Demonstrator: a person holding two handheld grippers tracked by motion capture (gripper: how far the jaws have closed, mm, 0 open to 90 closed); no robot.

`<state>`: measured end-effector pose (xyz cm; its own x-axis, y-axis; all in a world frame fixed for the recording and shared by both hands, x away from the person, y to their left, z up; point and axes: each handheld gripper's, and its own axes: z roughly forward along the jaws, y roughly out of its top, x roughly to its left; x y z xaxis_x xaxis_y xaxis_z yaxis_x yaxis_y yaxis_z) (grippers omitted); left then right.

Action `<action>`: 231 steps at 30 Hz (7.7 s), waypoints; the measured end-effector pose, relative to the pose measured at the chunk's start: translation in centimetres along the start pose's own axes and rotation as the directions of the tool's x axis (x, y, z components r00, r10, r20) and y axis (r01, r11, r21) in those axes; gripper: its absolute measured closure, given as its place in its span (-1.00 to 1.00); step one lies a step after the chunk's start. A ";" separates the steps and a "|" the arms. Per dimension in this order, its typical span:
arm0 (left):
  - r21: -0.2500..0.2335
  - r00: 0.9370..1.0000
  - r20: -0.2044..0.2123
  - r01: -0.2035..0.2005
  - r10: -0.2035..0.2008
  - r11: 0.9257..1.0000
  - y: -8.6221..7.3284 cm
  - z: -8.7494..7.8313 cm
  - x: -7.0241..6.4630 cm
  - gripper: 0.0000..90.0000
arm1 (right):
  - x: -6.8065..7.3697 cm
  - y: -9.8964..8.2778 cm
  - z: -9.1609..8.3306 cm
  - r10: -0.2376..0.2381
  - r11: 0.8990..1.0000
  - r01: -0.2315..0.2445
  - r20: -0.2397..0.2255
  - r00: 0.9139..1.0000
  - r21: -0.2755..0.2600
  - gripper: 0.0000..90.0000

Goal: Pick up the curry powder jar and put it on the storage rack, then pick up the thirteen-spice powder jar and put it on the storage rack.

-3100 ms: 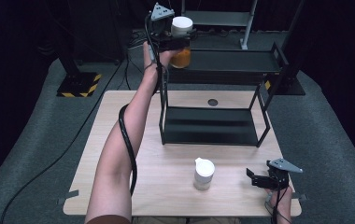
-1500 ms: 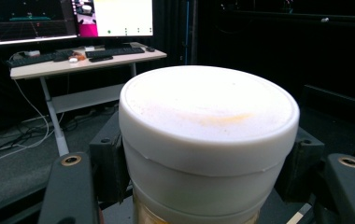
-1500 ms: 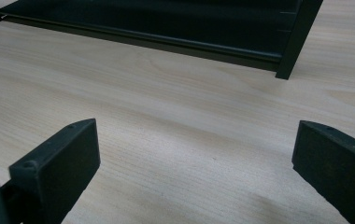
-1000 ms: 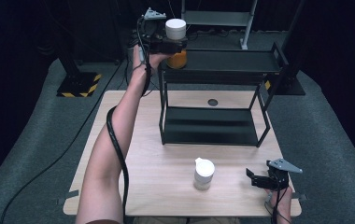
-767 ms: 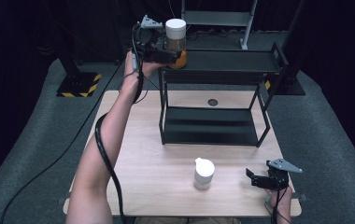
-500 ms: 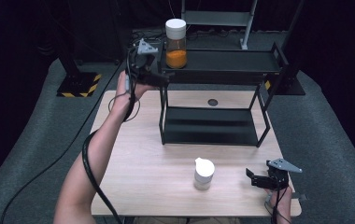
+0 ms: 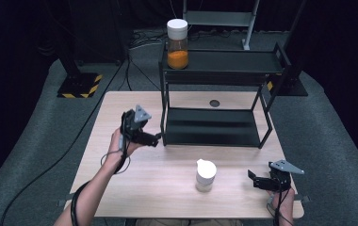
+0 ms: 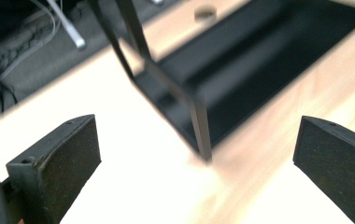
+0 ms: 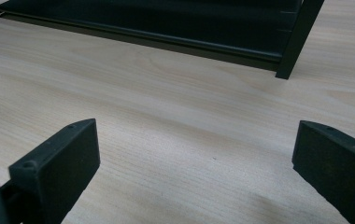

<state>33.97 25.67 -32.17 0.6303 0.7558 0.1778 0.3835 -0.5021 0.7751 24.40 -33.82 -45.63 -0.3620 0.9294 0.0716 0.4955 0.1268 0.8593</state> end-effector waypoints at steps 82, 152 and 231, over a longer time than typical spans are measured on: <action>0.106 0.971 -0.014 0.239 -0.239 0.965 -12.3 3.1 -3.5 -0.96 | 7.2 -1.1 -1.8 0.012 1.000 -0.013 0.041 0.999 0.026 -1.00; 0.103 0.970 -0.016 0.244 -0.243 0.964 -12.4 3.1 -3.5 -0.94 | 15.0 1.2 3.5 -0.196 0.979 0.180 -0.190 0.962 -0.099 -0.34; 0.104 0.970 -0.019 0.244 -0.243 0.964 -12.4 3.1 -3.5 -0.95 | 5.7 11.5 1.3 -0.078 0.978 0.090 0.071 0.994 -0.186 -0.33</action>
<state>29.11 27.93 -44.24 0.5051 0.8631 -0.0043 0.5935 -0.3437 0.7277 29.07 -26.63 -35.94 -0.3426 0.9389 -0.0320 0.3049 0.1433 0.9415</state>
